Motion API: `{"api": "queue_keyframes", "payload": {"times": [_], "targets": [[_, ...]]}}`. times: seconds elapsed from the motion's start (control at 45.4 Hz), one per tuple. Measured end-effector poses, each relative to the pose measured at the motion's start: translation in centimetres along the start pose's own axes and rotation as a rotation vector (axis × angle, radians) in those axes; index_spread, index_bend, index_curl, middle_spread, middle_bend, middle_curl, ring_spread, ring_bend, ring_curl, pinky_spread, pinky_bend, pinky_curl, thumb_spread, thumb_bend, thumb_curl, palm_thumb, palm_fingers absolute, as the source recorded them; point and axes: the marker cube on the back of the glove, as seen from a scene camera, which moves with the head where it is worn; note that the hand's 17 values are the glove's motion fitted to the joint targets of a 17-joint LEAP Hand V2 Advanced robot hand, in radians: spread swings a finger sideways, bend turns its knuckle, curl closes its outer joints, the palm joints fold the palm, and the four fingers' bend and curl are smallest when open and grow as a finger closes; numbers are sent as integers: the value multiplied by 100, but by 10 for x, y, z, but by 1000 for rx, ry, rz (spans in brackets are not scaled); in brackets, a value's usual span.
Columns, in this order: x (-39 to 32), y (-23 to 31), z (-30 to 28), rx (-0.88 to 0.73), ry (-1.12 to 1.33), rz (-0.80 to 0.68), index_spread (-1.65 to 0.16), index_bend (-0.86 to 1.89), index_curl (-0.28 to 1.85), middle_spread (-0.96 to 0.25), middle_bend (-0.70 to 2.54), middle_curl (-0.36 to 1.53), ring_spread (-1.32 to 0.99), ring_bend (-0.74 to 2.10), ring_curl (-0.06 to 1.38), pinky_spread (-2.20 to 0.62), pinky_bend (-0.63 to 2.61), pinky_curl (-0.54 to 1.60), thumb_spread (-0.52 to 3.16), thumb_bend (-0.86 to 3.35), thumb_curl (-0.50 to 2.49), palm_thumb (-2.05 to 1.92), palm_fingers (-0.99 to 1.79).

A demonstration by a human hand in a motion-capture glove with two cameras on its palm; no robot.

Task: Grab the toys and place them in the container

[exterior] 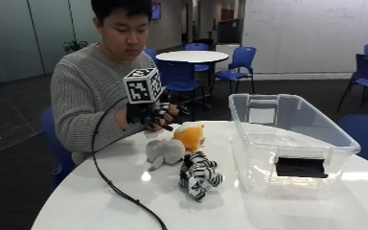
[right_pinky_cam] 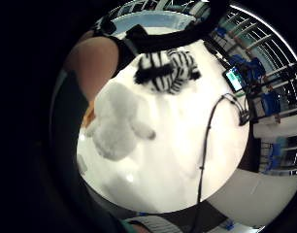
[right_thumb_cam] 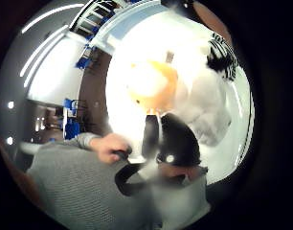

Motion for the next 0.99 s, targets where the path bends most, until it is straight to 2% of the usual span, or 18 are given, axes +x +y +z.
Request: {"api": "queue_keyframes", "payload": {"times": [0.22, 0.595, 0.705, 0.86, 0.926, 0.992], "targets": [[7, -21, 4, -28, 25, 10, -37, 16, 28, -18, 17, 24, -22, 62, 22, 1, 91, 34, 148, 9, 28, 1, 4], [10, -1, 101, -305, 85, 105, -37, 16, 30, -16, 14, 25, -20, 67, 24, 0, 104, 37, 144, 7, 32, 7, 3], [5, 0, 110, -302, 113, 109, -37, 18, 31, -14, 10, 22, -18, 67, 24, -3, 121, 41, 143, 8, 33, 12, 1], [4, -2, 113, -283, 175, 111, -38, 23, 35, -12, 13, 21, -17, 70, 25, -7, 126, 42, 143, 10, 36, 19, 9], [3, -3, 114, -245, 192, 110, -38, 26, 36, -12, 14, 21, -19, 73, 25, -12, 126, 41, 144, 11, 37, 23, 15], [4, -6, 115, -166, 204, 124, -38, 23, 36, -13, 17, 22, -23, 82, 28, -20, 128, 40, 148, 16, 40, 31, 33]]}}
